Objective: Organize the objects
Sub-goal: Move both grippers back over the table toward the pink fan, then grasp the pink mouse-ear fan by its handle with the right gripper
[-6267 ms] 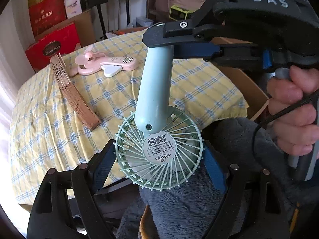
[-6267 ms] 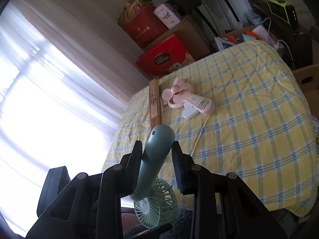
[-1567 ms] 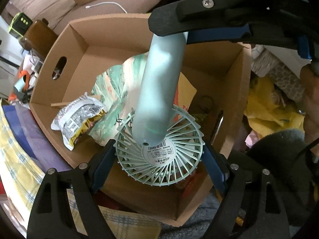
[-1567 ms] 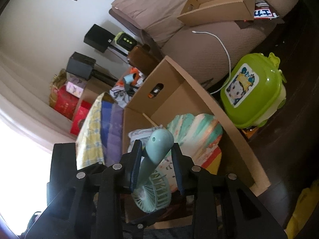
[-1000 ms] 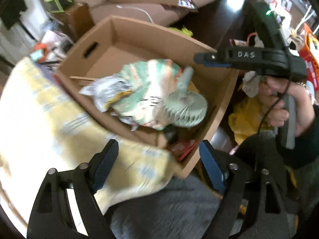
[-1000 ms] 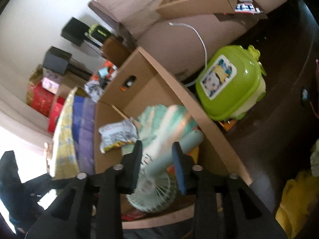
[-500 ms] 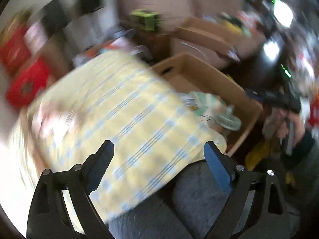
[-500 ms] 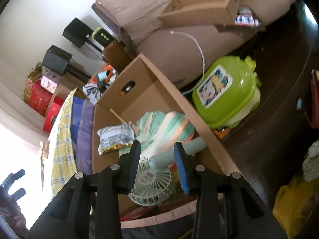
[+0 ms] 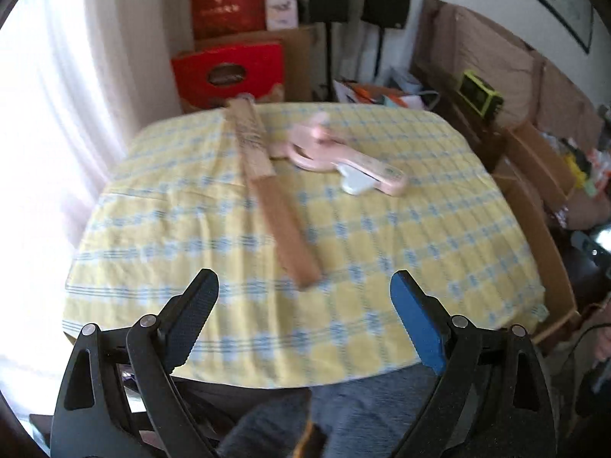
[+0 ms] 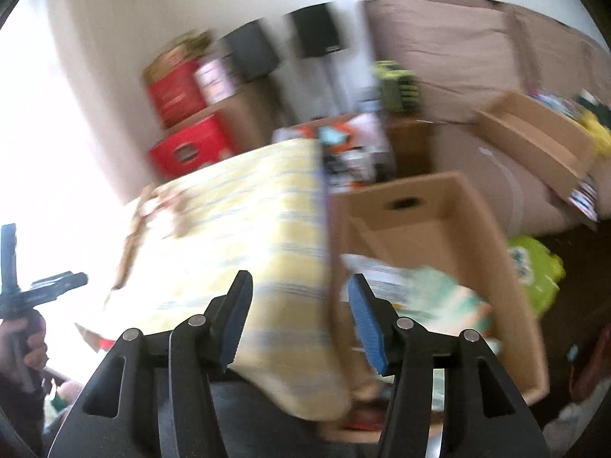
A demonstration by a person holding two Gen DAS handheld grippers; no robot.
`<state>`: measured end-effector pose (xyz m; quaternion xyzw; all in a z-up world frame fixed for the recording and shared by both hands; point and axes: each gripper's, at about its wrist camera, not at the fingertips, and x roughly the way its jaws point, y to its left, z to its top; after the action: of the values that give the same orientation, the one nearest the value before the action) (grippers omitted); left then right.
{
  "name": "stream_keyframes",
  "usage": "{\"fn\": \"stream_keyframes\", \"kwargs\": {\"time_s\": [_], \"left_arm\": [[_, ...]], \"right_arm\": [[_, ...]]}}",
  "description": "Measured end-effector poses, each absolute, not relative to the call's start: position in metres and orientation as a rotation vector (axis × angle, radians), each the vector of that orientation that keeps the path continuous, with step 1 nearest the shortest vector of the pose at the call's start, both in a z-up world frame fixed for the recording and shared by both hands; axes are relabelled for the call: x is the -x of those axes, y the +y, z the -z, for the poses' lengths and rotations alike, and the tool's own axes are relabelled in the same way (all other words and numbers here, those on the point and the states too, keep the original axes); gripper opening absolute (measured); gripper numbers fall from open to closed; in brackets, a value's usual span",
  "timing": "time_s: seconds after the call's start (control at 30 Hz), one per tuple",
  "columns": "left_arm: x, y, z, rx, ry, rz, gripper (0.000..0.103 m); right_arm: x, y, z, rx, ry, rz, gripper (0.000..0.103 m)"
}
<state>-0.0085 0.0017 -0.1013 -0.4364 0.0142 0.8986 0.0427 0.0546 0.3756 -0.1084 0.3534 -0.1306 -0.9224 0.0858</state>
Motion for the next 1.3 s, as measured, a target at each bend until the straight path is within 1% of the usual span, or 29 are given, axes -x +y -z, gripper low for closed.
{"fn": "stream_keyframes", "kwargs": {"time_s": [0.07,0.13,0.17,0.2,0.23,0.4,0.6,0.8,0.87,0.93,0.97,1.13,1.23,1.3], "left_arm": [[0.006,-0.007,0.101,1.312,0.04,-2.772,0.093],[0.003,-0.011,0.102,1.297,0.046,-2.791,0.093],[0.002,-0.015,0.103,1.294,0.049,-2.798,0.093],[0.002,-0.018,0.105,1.297,0.042,-2.797,0.093],[0.002,-0.022,0.106,1.298,0.026,-2.795,0.093],[0.001,-0.041,0.106,1.285,-0.091,-2.803,0.093],[0.002,-0.056,0.11,1.291,-0.153,-2.798,0.093],[0.003,-0.072,0.118,1.312,-0.218,-2.792,0.093],[0.003,-0.078,0.12,1.314,-0.249,-2.793,0.093],[0.004,-0.081,0.122,1.325,-0.279,-2.785,0.093],[0.004,-0.082,0.124,1.331,-0.293,-2.778,0.093],[0.002,-0.08,0.121,1.32,-0.285,-2.774,0.093],[-0.001,-0.078,0.116,1.301,-0.279,-2.781,0.093],[-0.001,-0.078,0.115,1.301,-0.277,-2.784,0.093]], "right_arm": [[-0.037,0.341,0.103,-1.067,-0.279,2.694,0.056],[-0.014,0.3,0.096,-1.091,-0.123,2.632,0.06],[-0.005,0.285,0.095,-1.089,-0.073,2.605,0.069],[0.008,0.266,0.092,-1.084,-0.023,2.562,0.081],[0.019,0.252,0.092,-1.09,0.009,2.527,0.086],[0.078,0.191,0.107,-1.235,0.243,2.412,0.086],[0.137,0.145,0.139,-1.361,0.266,2.341,0.087],[0.165,0.117,0.172,-1.467,0.35,2.348,0.088],[0.164,0.119,0.174,-1.437,0.319,2.383,0.087],[0.162,0.121,0.174,-1.413,0.312,2.404,0.073],[0.161,0.122,0.173,-1.4,0.302,2.404,0.068],[0.156,0.114,0.168,-1.415,0.355,2.416,0.061],[0.154,0.112,0.166,-1.397,0.359,2.417,0.052],[0.149,0.112,0.164,-1.392,0.37,2.413,0.042]]}}
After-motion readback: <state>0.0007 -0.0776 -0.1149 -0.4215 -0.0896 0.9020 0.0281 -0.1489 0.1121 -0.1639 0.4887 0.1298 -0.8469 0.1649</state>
